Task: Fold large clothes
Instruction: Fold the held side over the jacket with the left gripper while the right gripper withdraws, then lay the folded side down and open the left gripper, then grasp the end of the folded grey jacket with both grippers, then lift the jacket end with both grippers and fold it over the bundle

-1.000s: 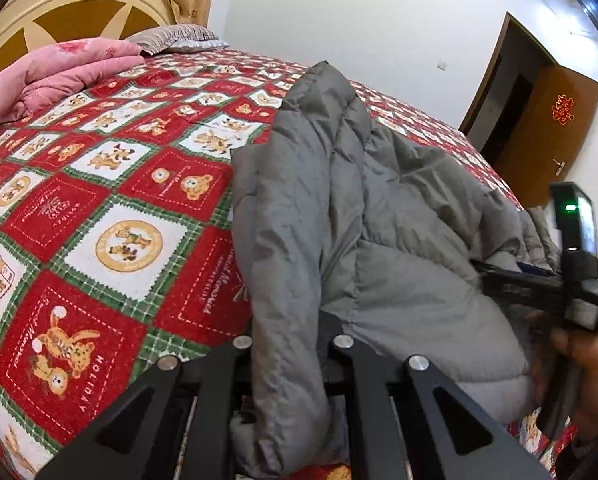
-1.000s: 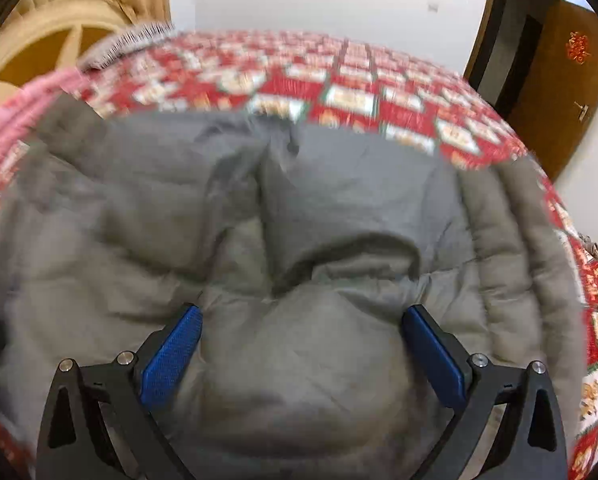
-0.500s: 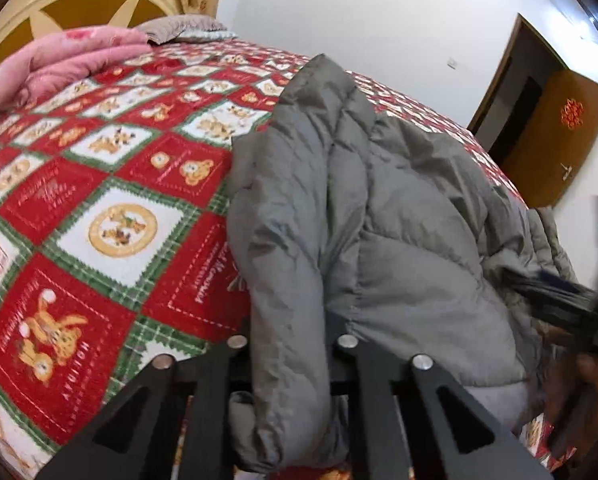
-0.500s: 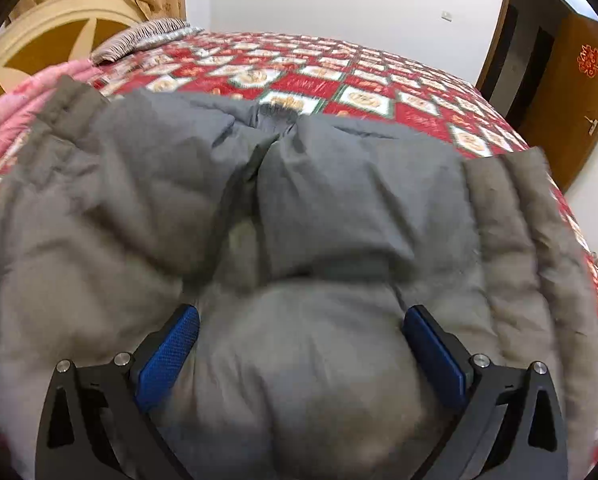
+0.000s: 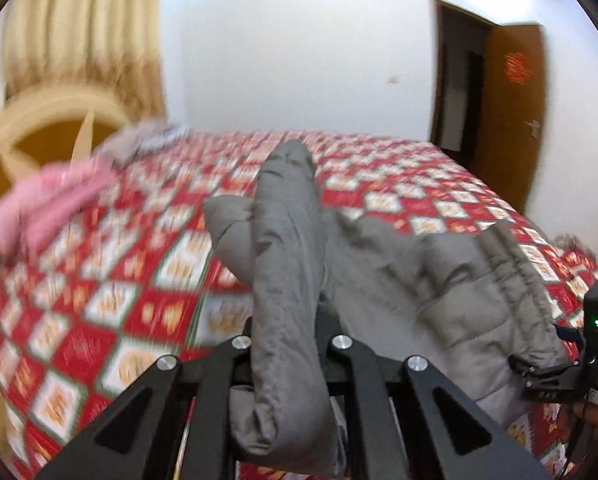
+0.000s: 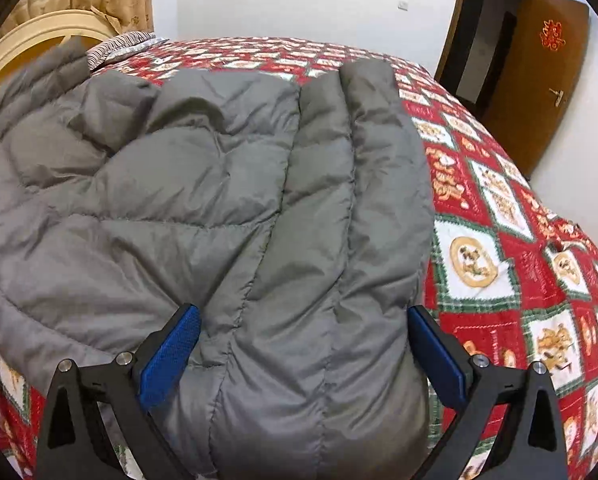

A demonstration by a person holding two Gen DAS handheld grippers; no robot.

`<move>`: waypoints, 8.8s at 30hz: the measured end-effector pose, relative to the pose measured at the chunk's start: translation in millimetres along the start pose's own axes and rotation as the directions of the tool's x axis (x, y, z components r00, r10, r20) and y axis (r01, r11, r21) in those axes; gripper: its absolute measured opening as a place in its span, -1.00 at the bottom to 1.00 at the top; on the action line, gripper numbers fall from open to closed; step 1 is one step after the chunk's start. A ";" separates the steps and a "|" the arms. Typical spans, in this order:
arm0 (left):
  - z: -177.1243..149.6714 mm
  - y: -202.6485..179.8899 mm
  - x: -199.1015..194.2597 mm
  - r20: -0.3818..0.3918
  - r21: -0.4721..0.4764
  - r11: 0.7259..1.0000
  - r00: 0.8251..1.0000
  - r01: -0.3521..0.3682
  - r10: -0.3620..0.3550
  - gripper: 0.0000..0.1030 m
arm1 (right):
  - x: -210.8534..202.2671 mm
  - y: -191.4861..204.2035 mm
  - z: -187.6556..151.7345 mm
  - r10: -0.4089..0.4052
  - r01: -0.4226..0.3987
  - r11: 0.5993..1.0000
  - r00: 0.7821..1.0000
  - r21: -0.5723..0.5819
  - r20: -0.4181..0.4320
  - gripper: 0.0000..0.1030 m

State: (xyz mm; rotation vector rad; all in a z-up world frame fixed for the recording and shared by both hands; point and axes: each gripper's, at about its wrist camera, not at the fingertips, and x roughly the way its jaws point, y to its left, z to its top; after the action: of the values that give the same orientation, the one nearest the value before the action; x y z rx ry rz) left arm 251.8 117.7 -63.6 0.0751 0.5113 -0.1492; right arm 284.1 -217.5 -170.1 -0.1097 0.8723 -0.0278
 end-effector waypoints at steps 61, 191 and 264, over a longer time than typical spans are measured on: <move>-0.7 -155.3 -17.0 0.194 0.183 0.983 0.981 -0.036 0.000 1.00 | -15.8 -154.4 -68.4 -0.168 0.139 0.922 0.984 0.361 0.051 0.97; -4.9 -186.7 184.6 -0.292 0.053 0.961 0.924 0.273 -0.246 0.64 | 78.9 -134.0 32.1 0.139 -0.188 0.874 0.980 0.448 0.140 -0.31; -15.3 93.1 23.8 -0.083 -0.070 0.983 0.983 -0.169 0.163 -0.80 | -6.4 169.9 142.0 0.584 -0.585 0.809 0.789 -0.058 0.192 -0.85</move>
State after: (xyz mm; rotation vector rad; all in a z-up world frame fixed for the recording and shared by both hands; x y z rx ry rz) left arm 279.9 208.3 -85.5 0.0483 0.5845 0.0371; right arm 385.2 -36.2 -92.9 0.1668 0.6713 0.5608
